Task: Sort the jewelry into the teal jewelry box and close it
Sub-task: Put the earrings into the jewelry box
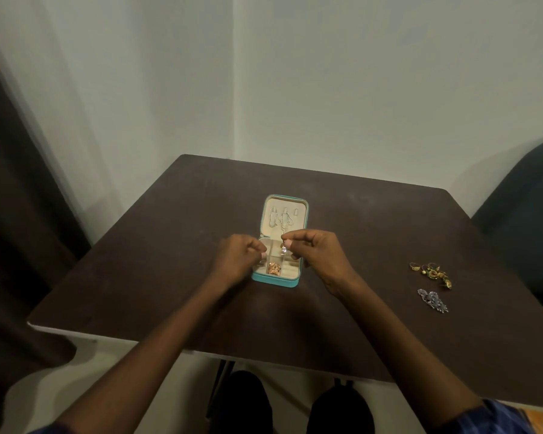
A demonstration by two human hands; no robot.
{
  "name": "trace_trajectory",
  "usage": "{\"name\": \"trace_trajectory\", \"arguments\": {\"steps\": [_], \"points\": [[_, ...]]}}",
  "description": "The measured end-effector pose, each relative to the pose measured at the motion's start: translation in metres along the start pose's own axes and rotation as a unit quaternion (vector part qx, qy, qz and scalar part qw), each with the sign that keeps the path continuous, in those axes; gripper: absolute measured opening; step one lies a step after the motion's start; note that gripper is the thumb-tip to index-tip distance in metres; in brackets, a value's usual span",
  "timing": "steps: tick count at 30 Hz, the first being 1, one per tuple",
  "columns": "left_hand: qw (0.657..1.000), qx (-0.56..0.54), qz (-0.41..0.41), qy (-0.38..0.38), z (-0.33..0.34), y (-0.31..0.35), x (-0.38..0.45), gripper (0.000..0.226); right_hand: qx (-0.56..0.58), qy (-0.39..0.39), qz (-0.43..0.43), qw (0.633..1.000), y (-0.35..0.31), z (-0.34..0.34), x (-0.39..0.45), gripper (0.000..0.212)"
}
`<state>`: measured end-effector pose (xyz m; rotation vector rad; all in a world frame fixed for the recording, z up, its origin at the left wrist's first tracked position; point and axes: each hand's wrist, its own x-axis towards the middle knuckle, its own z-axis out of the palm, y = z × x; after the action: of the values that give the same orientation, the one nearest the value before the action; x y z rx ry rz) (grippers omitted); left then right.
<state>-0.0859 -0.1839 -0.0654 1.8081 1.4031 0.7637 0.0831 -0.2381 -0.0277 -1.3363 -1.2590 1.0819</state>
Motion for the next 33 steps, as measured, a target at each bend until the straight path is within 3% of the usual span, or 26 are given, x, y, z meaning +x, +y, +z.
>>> {"name": "trace_trajectory", "arguments": {"steps": [8,19,24,27,33], "points": [[0.991,0.121,0.048,-0.008,0.010,-0.003,-0.002,0.009,-0.045,0.003,-0.015,0.999,0.010,0.002,0.004,0.014],[0.985,0.158,0.063,0.025,0.014,-0.016,0.003,0.005,-0.087,0.004,-0.009,0.996,0.016,0.009,0.008,0.013],[0.991,0.110,0.049,0.057,0.014,-0.015,0.000,0.001,-0.140,0.013,-0.012,0.990,0.020,0.017,0.013,0.010],[0.995,0.027,0.030,0.091,0.009,-0.019,-0.001,0.012,-0.199,0.006,-0.030,0.979,0.017,0.025,0.013,0.011],[0.993,0.000,0.017,0.120,-0.001,-0.019,-0.008,0.018,-0.309,-0.036,-0.061,0.948,0.020,0.041,0.017,0.017]]}}
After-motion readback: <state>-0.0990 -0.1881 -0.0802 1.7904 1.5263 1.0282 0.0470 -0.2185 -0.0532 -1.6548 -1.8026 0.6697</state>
